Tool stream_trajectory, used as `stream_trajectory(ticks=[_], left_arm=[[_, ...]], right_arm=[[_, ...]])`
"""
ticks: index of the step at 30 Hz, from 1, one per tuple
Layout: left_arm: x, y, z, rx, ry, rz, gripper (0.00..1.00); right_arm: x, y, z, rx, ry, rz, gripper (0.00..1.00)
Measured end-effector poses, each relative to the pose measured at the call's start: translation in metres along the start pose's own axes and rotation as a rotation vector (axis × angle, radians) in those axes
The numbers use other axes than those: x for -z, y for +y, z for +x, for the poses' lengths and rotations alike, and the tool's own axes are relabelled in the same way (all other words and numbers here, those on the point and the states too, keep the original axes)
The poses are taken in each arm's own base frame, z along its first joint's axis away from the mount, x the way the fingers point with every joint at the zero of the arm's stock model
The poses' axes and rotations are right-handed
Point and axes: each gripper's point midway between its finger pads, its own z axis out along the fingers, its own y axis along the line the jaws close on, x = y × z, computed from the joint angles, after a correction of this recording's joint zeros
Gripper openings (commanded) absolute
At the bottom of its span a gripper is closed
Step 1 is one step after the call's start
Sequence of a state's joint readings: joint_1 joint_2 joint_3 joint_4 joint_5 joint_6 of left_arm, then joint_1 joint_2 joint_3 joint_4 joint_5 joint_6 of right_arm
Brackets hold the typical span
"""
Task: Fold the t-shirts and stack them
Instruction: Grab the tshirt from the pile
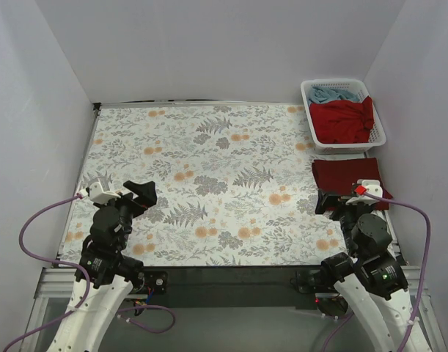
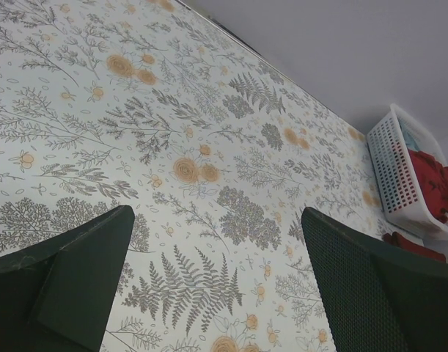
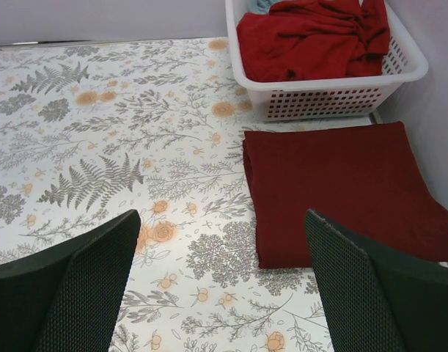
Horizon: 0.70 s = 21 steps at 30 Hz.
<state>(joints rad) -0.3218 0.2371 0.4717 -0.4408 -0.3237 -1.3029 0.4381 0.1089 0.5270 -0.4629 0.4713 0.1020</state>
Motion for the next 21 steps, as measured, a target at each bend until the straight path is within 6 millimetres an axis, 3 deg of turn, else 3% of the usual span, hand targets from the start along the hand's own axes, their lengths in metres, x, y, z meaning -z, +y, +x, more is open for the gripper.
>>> stream_trajectory(ticks=[6,12,15,18,21], left_arm=[[0.002,-0.002,-0.002,-0.001,-0.01,0.017,0.98],[0.005,-0.004,-0.005,0.001,-0.027,0.037,0.98],[0.007,-0.006,-0.007,0.001,-0.033,0.047,0.98],[0.007,-0.006,-0.007,0.002,-0.041,0.055,0.98],[0.007,-0.005,-0.005,-0.002,-0.04,0.058,0.98]], right_arm=[[-0.016,0.027,0.002,-0.042,0.041,-0.094,0.98],[-0.062,0.058,0.02,-0.016,0.2,-0.137,0.98],[-0.096,0.066,0.013,0.046,0.282,-0.098,0.98],[-0.145,0.067,-0.019,0.07,0.278,-0.034,0.98],[-0.197,0.045,-0.044,0.049,0.253,0.062,0.88]])
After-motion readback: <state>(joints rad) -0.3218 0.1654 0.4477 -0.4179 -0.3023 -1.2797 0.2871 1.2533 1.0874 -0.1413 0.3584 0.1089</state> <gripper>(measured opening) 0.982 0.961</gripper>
